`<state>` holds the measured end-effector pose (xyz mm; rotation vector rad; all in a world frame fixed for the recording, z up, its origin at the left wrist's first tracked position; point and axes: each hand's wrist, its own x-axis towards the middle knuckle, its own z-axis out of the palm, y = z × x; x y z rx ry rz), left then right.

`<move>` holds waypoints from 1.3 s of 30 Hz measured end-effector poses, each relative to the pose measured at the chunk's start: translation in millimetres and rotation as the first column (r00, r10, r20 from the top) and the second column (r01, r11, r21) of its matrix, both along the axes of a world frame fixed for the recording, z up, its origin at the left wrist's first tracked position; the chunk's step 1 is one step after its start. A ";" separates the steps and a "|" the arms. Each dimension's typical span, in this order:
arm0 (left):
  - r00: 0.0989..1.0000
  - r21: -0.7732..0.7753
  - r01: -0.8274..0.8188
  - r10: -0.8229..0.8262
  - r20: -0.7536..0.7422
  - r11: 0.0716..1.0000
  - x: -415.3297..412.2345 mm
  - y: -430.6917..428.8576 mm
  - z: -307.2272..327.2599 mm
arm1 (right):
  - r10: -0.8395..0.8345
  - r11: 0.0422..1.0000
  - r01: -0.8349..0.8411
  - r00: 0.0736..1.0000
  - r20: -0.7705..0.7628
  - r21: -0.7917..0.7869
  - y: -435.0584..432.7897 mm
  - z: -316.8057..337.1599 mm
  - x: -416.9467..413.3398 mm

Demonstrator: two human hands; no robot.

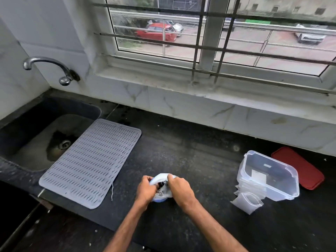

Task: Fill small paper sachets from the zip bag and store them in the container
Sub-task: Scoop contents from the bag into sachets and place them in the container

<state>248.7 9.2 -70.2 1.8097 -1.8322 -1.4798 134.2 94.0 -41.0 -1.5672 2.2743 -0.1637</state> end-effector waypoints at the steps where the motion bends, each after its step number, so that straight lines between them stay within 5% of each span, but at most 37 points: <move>1: 0.999 -0.034 -0.023 0.024 0.030 0.999 1.8 0.6 1.5 | -0.007 1.000 0.007 1.000 -0.011 0.023 0.0 0.1 2.3; 5: 0.971 -0.168 0.054 -0.013 0.237 0.984 0.3 3.4 12.9 | -0.095 0.993 0.097 0.995 -0.029 0.067 -0.9 1.7 12.5; 9: 0.960 -0.153 0.108 -0.064 0.273 0.982 -1.8 8.1 12.5 | -0.225 0.973 0.224 0.974 0.019 0.057 1.8 -4.0 16.7; 21: 0.995 0.030 -0.038 0.041 -0.091 0.999 3.0 8.0 6.7 | -0.393 0.913 0.407 0.898 0.196 -0.031 8.9 -11.9 17.3; 30: 0.978 -0.013 0.105 -0.105 -0.179 0.994 2.6 7.6 5.4 | -0.501 0.839 0.542 0.805 0.318 -0.049 6.7 -13.0 10.2; 39: 0.970 -0.398 0.213 -0.147 0.191 0.892 -18.4 6.9 13.7 | -0.453 0.874 0.485 0.837 0.307 -0.034 8.2 -15.7 8.3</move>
